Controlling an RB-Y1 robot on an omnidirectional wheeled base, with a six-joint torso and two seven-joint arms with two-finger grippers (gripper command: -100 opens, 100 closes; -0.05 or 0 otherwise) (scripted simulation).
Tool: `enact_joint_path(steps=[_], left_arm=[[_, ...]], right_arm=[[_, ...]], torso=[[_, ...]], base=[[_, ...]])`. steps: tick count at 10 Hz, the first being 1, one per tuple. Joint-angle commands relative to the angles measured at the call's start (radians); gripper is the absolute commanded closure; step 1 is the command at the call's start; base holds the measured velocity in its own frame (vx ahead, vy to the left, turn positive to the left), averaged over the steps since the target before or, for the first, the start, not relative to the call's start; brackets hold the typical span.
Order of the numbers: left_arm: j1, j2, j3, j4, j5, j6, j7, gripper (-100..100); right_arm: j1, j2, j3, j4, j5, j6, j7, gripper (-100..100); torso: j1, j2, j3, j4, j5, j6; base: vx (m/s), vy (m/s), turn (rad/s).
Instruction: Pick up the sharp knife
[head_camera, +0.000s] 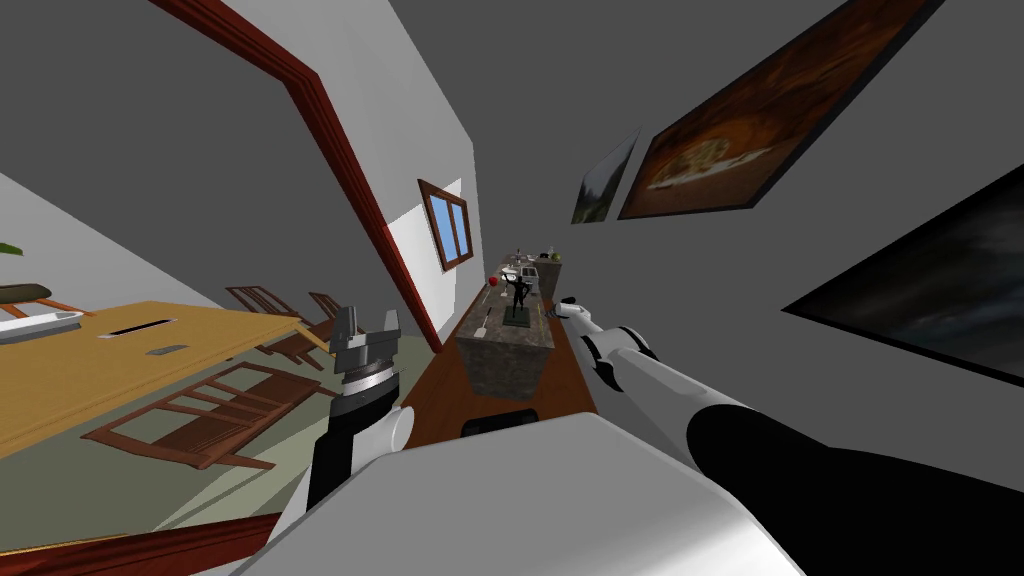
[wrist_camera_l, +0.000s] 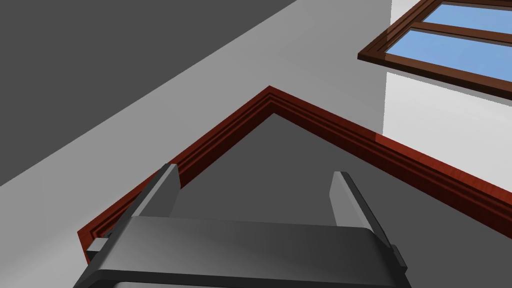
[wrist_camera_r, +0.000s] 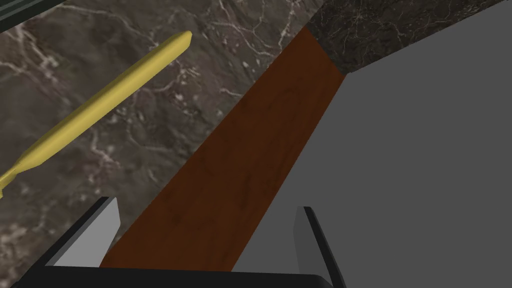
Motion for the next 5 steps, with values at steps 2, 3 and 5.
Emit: enact_joint_path(steps=[2, 3, 5], left_arm=[[0.000, 0.000, 0.000, 0.000, 0.000, 0.000, 0.000, 0], [0.000, 0.000, 0.000, 0.000, 0.000, 0.000, 0.000, 0], [0.000, 0.000, 0.000, 0.000, 0.000, 0.000, 0.000, 0]], right_arm=[[0.004, 0.000, 0.001, -0.009, 0.006, 0.004, 0.056, -100], [0.010, -0.001, -0.019, -0.012, -0.008, 0.008, 0.085, -100], [0.017, -0.001, -0.039, -0.015, -0.021, 0.013, 0.124, -100]], torso=[[0.000, 0.000, 0.000, 0.000, 0.000, 0.000], [0.000, 0.000, 0.000, 0.000, 0.000, 0.000], [0.003, -0.003, -0.002, -0.001, 0.000, 0.000]], base=[[0.000, 0.000, 0.000], [0.034, 0.018, -0.068], [0.048, 0.057, -0.078]])
